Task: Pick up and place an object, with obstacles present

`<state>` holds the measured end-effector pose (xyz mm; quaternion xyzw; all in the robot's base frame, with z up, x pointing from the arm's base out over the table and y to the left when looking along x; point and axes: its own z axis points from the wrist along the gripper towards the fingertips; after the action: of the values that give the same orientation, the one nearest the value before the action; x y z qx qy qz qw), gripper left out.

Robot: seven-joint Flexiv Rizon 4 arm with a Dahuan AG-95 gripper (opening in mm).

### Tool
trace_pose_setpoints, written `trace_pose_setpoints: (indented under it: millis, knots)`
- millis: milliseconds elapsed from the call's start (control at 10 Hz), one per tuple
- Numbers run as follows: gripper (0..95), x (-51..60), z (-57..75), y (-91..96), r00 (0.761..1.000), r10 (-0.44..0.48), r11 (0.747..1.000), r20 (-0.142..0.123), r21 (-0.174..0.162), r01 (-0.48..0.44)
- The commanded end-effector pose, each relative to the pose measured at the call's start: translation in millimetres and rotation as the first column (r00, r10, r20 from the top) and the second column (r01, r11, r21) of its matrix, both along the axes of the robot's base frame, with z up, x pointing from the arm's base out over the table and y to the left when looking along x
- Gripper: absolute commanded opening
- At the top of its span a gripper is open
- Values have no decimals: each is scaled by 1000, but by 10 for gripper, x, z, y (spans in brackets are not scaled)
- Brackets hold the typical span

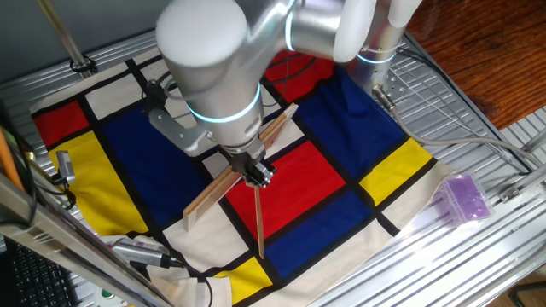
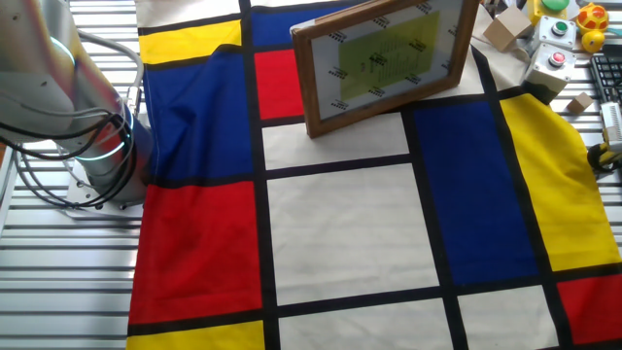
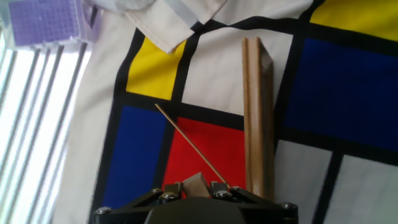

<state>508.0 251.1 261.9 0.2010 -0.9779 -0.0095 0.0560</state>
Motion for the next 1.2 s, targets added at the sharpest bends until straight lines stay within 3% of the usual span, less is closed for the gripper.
trace_pose_setpoints:
  millis: [100,500,800,1000,1200]
  knots:
    - [0,-7,1,-11,999,36,999,3,5,-36]
    - [0,-7,1,-11,998,61,998,11,35,-61]
    - [0,-7,1,-11,999,39,999,13,31,-39]
    - [0,9,-77,183,999,21,999,28,28,-22]
    - [0,38,-198,379,1000,12,1000,27,21,-12]
